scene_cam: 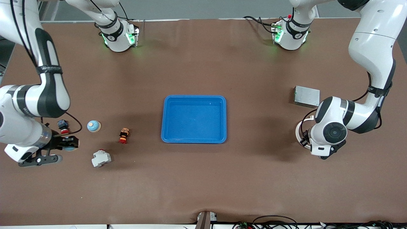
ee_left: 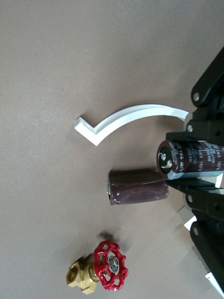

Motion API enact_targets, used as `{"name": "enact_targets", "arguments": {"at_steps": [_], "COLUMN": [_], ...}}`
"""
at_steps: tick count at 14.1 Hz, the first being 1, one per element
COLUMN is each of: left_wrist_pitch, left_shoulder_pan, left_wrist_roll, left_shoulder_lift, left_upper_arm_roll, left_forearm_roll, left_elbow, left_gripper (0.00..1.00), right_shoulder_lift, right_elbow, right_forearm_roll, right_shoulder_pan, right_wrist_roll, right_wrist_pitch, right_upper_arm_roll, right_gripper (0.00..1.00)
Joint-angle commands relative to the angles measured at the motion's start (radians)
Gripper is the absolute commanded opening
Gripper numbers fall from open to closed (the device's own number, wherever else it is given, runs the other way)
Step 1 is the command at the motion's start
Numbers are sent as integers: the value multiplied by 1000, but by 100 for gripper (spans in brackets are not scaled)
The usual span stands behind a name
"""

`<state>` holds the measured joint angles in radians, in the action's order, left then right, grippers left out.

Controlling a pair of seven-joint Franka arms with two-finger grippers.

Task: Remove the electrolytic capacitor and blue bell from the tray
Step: 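Carry the capacitor toward the white arc while the right gripper carries the bell, then lower the capacitor beside the first one while the right gripper lowers the bell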

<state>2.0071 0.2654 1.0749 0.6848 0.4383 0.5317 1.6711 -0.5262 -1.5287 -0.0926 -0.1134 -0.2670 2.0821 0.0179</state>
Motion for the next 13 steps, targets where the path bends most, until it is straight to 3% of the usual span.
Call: {"name": "enact_targets", "arguments": {"at_steps": [1, 5, 13], "left_wrist_pitch": [-10, 11, 105], "left_shoulder_pan": [17, 26, 153], "left_wrist_roll": [-26, -58, -280], "left_shoulder_lift": [-22, -21, -16], "left_upper_arm_roll": [3, 2, 0], "left_forearm_roll": [21, 37, 37], "left_elbow": [16, 13, 18], "left_gripper": [0, 0, 0], "right_shoulder_lift": [-72, -155, -254], "right_elbow": [-5, 1, 28], "right_forearm_roll": [-1, 14, 74], "right_shoulder_pan": [-96, -149, -192], "right_wrist_roll": [-171, -215, -330], "right_wrist_pitch": [114, 187, 286], "right_upper_arm_roll": [23, 27, 30], "right_gripper": [0, 0, 0]}}
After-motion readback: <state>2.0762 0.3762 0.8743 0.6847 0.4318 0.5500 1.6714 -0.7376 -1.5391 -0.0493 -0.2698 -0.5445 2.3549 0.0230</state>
